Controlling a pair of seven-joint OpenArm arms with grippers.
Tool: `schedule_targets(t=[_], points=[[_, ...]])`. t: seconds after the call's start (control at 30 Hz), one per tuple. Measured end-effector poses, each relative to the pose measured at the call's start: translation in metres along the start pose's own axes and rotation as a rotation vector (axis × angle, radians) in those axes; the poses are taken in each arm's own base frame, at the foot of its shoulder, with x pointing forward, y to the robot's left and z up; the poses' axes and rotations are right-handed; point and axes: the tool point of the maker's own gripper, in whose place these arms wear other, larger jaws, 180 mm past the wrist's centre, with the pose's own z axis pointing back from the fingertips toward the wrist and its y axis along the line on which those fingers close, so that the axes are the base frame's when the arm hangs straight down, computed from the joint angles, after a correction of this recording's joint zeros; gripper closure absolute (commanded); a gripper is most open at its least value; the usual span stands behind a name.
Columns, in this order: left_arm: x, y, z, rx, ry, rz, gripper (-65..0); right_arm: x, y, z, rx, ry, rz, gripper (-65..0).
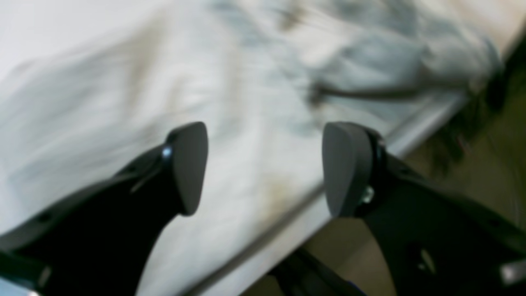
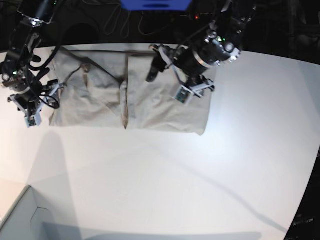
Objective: Layout the t-shirt on the table in an organized manner, then fold the t-shirt properly
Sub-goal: 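Release the folded shirt and lift the left gripper away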
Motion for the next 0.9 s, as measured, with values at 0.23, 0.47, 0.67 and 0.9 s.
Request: schedule_targets(t=[0.23,0.47,0.67,0.9], points=[[0.019,0.086,0.032,0.172,-0.123,0.232,-42.1,-0.053,0.014,-0.024,0.073,0.127,-0.108,-41.1],[0.020,0.133,0.063,0.253,-0.170,0.299,-42.1,-0.050,0.015,-0.029,0.083,0.117,-0.119,-40.9],[0.015,0.161,0.086,0.326,-0.197,0.357,-42.1,-0.049,0.022,-0.031,0.093,0.108,-0.129,-29.8],[0.004,0.183,0.097,0.390,-0.208,0.403,-42.1,-0.045,0.031,-0.034,0.111,0.098,-0.144,0.0]])
